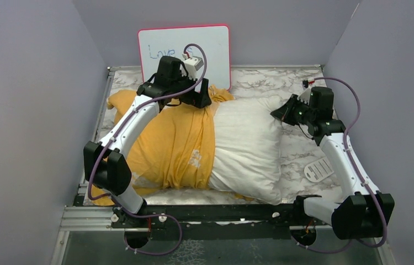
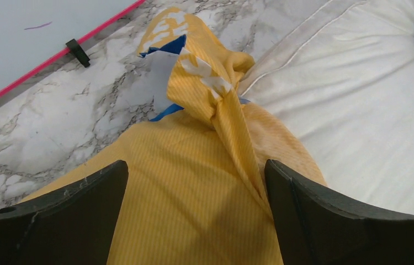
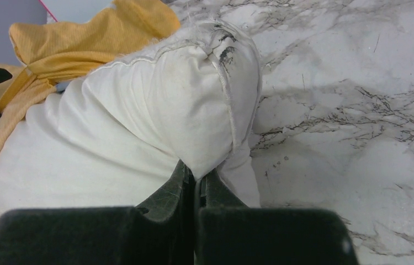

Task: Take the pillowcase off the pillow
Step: Remove the pillow from the pillowcase.

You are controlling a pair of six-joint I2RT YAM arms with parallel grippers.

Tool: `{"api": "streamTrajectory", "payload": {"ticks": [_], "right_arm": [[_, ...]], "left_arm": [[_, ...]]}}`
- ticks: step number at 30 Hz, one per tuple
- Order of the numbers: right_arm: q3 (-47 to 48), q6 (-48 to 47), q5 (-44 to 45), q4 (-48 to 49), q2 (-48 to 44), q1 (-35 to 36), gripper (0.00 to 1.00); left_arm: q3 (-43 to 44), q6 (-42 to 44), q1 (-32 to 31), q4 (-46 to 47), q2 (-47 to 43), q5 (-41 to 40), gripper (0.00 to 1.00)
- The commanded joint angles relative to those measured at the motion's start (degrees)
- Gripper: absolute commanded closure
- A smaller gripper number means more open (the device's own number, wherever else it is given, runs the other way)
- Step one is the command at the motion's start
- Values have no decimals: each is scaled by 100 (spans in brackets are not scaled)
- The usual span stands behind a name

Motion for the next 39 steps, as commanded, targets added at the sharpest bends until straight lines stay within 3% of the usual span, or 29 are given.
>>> {"api": "streamTrajectory", "payload": {"ticks": [1,3,6,11,13,14,18,21,25,28,32,39], "right_arm": [[329,-253,135,294,-112,-82,99],[313,-267,-12,354,-136,-77,99],[279,-253,-437,525,-150,-77,99],[276,-164,-782,537,-93,-77,99],[283,-195,-644,438,-107,-78,99],[295,-216,-521,362,-112,-77,99],[263,-186,-135,207,-105,-80,99],[227,-149,-257,222,-37,-78,99],[202,-150,-350,256,-28,-77,99],[189,-180,-370,237,-87,-79,99],[177,-200,-433,225,-157,-77,99],[185,-185,-672,381,-206,-78,99]], "left_arm": [[-107,364,-11,-141,-363,378,3],[-104,377,-9,-242,-351,502,2],[65,346,-34,-223,-111,1310,4],[990,280,-789,-222,672,1703,14],[1300,266,-1029,-272,986,2201,27],[1423,182,-1140,-274,1070,2200,33],[1706,171,-1540,-265,968,1684,35],[1617,201,-1542,-271,701,1489,33],[1155,357,-1491,-343,81,-220,14],[760,552,-1238,-341,-377,-1200,7],[404,575,-472,-428,-561,-796,1],[257,537,-395,-805,176,59,3]]}}
